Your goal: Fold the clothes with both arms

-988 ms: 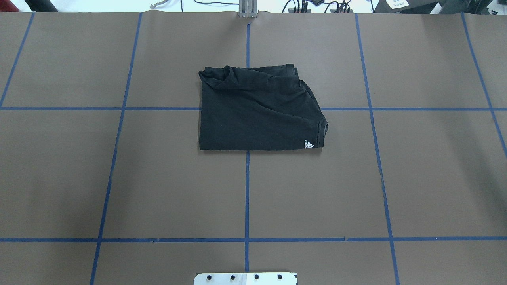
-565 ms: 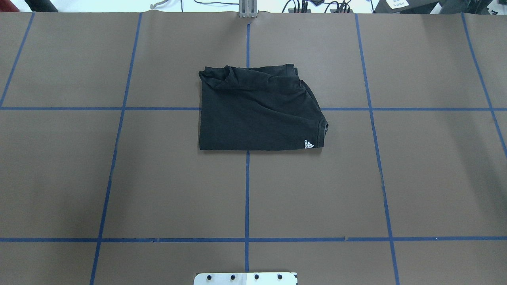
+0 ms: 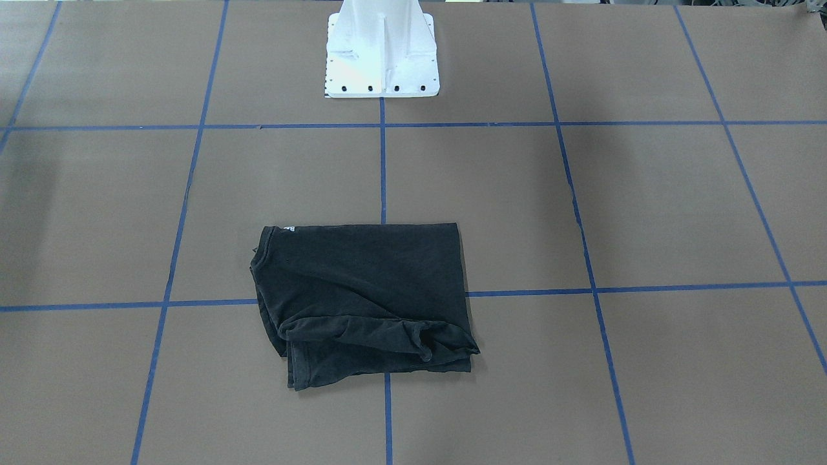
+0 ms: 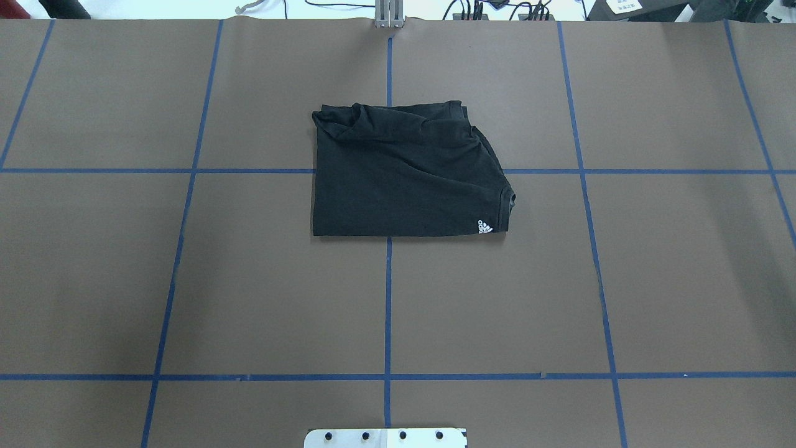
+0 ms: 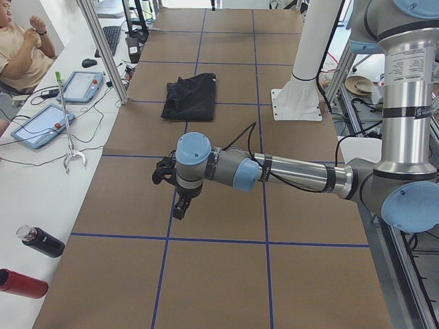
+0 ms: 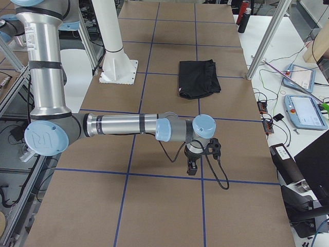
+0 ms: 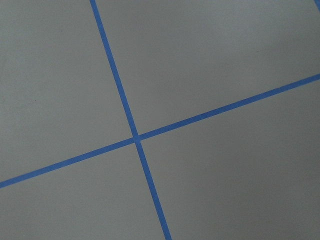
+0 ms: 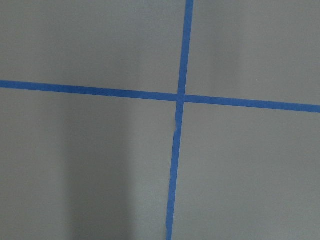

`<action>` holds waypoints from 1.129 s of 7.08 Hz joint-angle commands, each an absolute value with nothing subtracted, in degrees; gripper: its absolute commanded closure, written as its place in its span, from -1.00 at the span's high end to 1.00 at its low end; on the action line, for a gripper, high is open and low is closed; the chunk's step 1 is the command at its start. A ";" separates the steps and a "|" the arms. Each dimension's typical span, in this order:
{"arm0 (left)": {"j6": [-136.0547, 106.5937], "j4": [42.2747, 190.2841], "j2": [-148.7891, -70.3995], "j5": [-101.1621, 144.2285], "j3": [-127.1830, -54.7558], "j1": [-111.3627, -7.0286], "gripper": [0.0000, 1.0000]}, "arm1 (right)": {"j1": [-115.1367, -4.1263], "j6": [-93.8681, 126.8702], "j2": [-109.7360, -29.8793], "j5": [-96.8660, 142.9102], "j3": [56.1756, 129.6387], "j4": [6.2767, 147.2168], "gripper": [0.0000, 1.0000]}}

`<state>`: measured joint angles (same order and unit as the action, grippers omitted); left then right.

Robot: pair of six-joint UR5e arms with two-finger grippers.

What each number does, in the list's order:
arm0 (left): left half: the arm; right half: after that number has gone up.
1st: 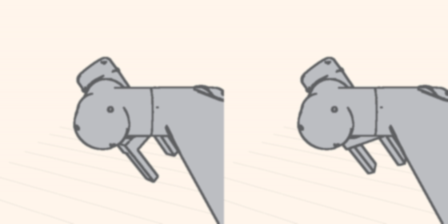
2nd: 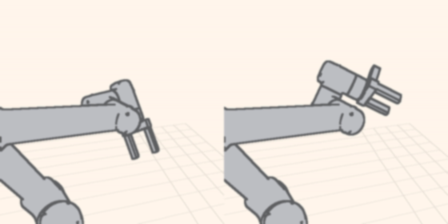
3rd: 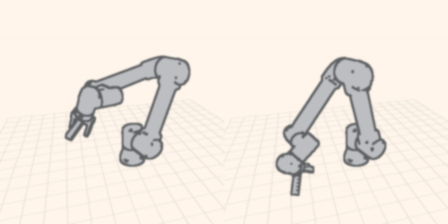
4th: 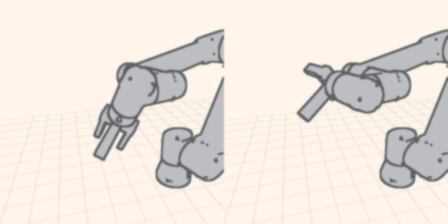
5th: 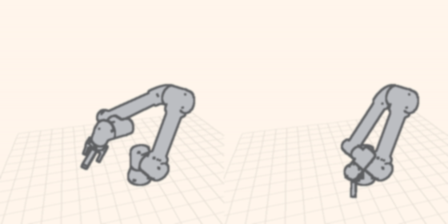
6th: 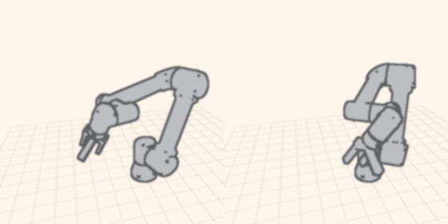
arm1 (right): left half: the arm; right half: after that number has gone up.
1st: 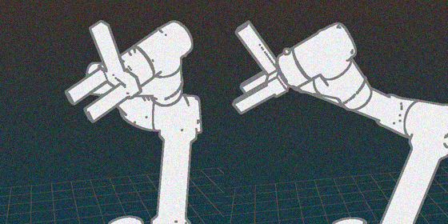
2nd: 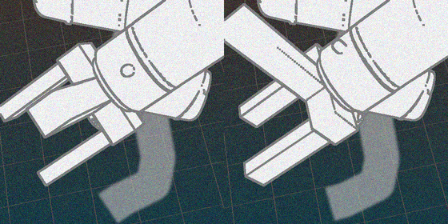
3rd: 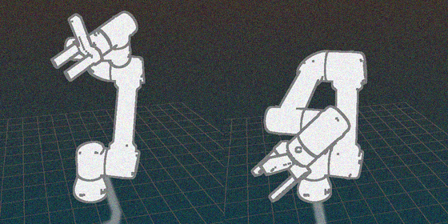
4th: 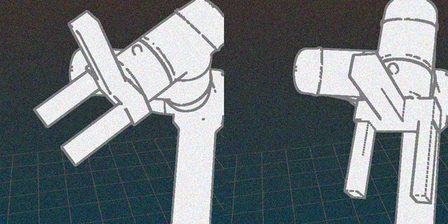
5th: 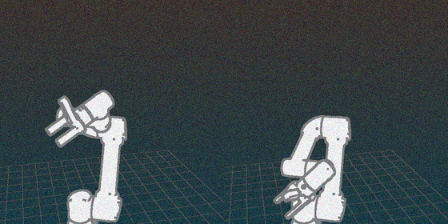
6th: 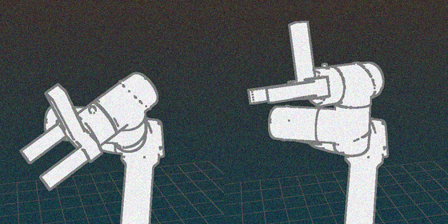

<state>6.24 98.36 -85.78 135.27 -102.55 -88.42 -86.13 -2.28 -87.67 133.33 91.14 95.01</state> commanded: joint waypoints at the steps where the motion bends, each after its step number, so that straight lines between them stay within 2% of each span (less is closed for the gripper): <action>1: 6.24 98.35 -85.78 135.35 -102.74 -88.42 0.99 | -86.13 -2.37 -87.89 133.33 91.40 94.92 1.00; 8: 6.24 98.35 -85.78 135.35 -103.35 -88.42 0.99 | -86.13 -2.37 -87.37 133.42 91.67 94.92 1.00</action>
